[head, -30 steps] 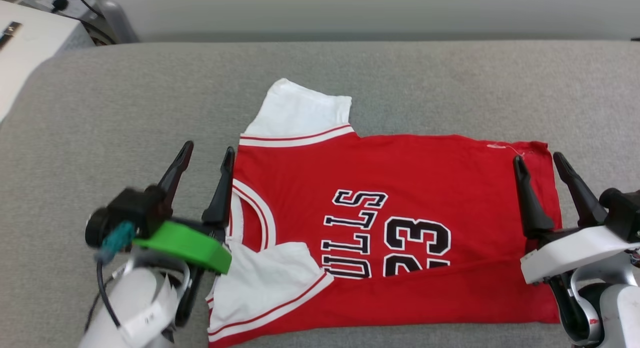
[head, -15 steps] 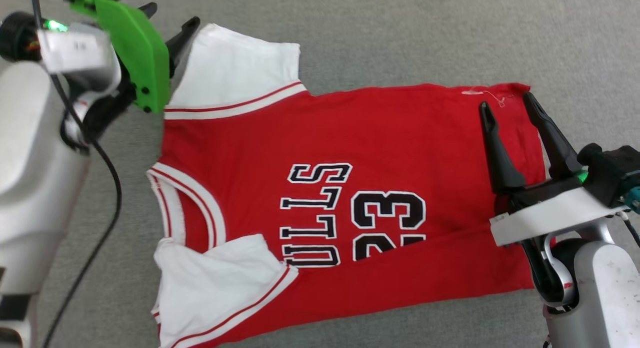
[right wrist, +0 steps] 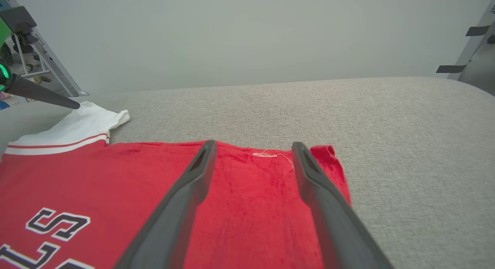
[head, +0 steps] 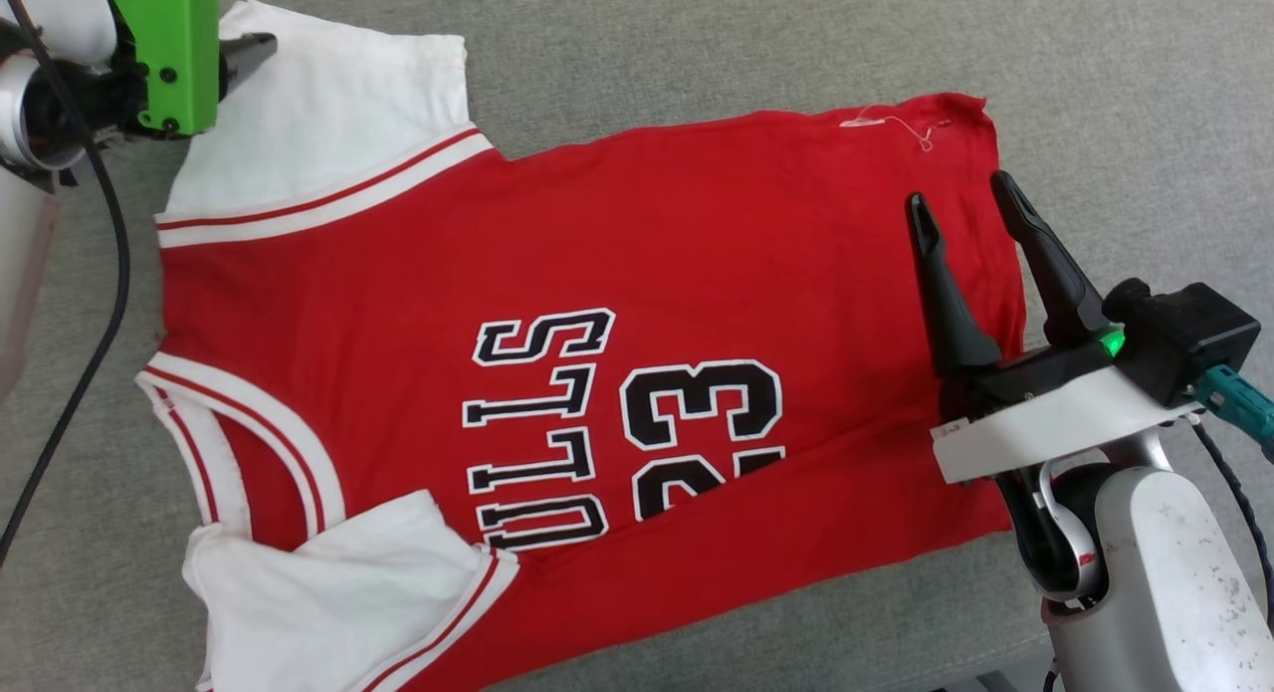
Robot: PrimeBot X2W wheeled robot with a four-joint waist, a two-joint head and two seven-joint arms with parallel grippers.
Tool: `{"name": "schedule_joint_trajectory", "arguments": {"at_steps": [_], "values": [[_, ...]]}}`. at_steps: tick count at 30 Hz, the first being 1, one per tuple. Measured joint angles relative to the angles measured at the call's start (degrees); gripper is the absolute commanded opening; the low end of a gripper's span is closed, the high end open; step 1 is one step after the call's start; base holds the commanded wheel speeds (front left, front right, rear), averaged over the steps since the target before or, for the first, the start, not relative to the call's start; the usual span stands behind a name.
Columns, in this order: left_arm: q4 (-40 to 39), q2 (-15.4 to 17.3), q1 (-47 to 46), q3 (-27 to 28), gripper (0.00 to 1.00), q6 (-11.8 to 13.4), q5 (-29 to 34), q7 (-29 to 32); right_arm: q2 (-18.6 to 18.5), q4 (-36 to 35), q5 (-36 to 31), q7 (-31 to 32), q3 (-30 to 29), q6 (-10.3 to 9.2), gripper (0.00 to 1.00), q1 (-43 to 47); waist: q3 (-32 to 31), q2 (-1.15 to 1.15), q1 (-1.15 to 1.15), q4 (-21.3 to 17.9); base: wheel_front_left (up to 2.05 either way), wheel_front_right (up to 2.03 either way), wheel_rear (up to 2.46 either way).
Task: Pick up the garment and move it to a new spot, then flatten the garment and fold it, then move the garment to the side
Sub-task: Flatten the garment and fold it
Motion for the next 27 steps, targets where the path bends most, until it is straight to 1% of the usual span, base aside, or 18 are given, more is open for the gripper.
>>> {"name": "schedule_joint_trajectory", "arguments": {"at_steps": [4, 9, 10, 11, 16, 23, 27], "values": [[2.2, 0.0, -1.3, -0.4, 1.0, 0.5, 1.1, -0.3, 0.1, 0.2, 0.0, 0.0, 0.3, 0.0, 1.0, -0.5, 1.2, 0.0, 0.0, -0.9, 0.0, 0.0, 0.0], [5.0, 0.6, -3.2, -1.8, 1.0, 1.3, 4.6, -2.6, 0.2, 0.2, 0.0, 0.0, 0.6, 0.0, 1.0, -1.3, 2.6, 0.0, 0.0, -1.4, 0.0, 0.0, 0.0], [5.6, 0.6, -3.5, -1.8, 0.58, 1.3, 4.4, -2.4, 0.2, 0.2, 0.0, 0.0, 0.7, 0.0, 1.0, -1.5, 2.8, 0.0, 0.0, -1.5, 0.0, 0.0, 0.0], [5.9, 0.6, -3.6, -1.8, 0.0, 1.3, 4.2, -2.1, 0.2, 0.2, 0.0, 0.0, 0.7, 0.0, 1.0, -1.6, 2.9, 0.0, 0.0, -1.5, 0.0, 0.0, 0.0], [6.7, -0.1, -3.8, -1.9, 0.0, 0.8, 3.0, -2.8, 0.3, 0.2, -0.1, 0.0, 0.7, 0.0, 1.0, -1.7, 3.1, 0.0, -0.01, -1.2, 0.0, 0.0, 0.0], [8.1, -1.7, -2.2, -0.6, 0.0, 0.3, 0.6, -9.9, -0.1, 0.3, -0.5, 1.1, 0.1, 0.0, 1.0, -1.7, 1.5, 0.0, -0.01, -0.3, 0.0, 0.0, 0.0], [7.5, -2.5, -0.5, 0.6, 0.0, -0.1, -1.1, -14.0, -1.4, 0.3, -0.7, 2.9, -0.6, 0.0, 1.0, -1.7, -0.3, 0.0, -0.01, 0.5, 0.0, 0.0, 0.0]]}}
